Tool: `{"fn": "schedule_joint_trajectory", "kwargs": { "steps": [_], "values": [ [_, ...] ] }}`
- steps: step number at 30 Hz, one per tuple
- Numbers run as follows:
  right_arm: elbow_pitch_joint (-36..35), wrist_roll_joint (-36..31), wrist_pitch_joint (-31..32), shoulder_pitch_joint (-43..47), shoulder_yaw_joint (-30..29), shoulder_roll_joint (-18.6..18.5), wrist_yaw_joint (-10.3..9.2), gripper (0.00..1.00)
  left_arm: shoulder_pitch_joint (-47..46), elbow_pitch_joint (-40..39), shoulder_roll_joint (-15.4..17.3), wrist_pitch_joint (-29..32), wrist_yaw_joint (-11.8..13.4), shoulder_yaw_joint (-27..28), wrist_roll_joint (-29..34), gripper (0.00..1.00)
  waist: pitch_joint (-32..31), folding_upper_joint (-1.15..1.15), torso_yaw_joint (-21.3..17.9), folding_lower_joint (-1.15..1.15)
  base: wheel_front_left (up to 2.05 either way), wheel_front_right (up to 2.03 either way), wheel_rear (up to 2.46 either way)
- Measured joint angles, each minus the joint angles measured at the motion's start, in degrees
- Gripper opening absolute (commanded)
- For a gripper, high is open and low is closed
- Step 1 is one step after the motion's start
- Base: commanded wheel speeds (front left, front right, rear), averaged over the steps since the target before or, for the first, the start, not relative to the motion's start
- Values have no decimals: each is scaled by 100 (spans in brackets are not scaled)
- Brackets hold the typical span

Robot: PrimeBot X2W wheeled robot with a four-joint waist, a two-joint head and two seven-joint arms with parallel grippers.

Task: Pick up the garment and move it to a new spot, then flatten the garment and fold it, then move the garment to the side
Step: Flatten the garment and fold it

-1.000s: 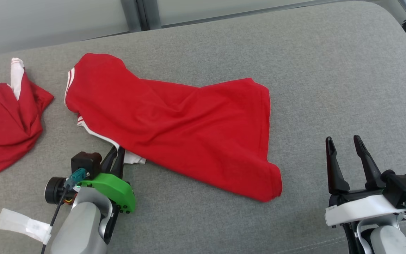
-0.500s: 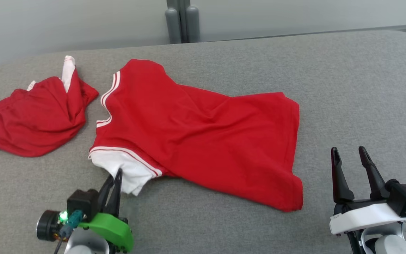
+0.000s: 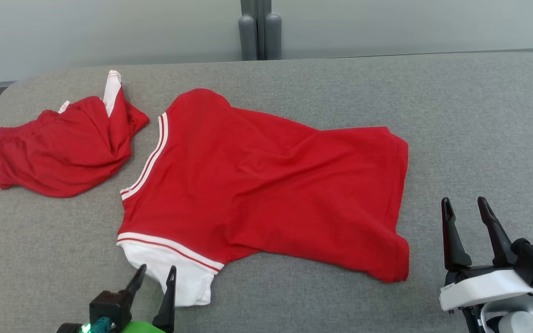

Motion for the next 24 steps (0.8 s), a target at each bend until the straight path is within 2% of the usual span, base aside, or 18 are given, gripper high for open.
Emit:
{"fn": "schedule_joint_trajectory", "kwargs": {
  "steps": [4,8,13,19,24],
  "values": [
    [96,2,-1,13,-14,-11,0,100,-131,-153,-22,-457,33,116,-5,100,-57,0,25,0,0,0,0],
    [334,21,0,64,23,-34,0,100,-320,-300,-116,-928,179,287,65,100,-125,0,48,0,0,0,0],
    [509,14,-1,63,122,-76,0,100,-532,-458,-241,-1029,208,677,211,100,-180,0,65,0,0,0,0],
    [959,74,33,-93,513,-185,0,100,-575,-527,-434,-1036,-13,1202,388,100,-219,0,80,0,0,0,0],
    [1313,122,146,-517,812,-305,0,100,-542,-454,-569,-1036,-211,1428,553,100,-201,0,103,0,0,0,0]
  ]
}}
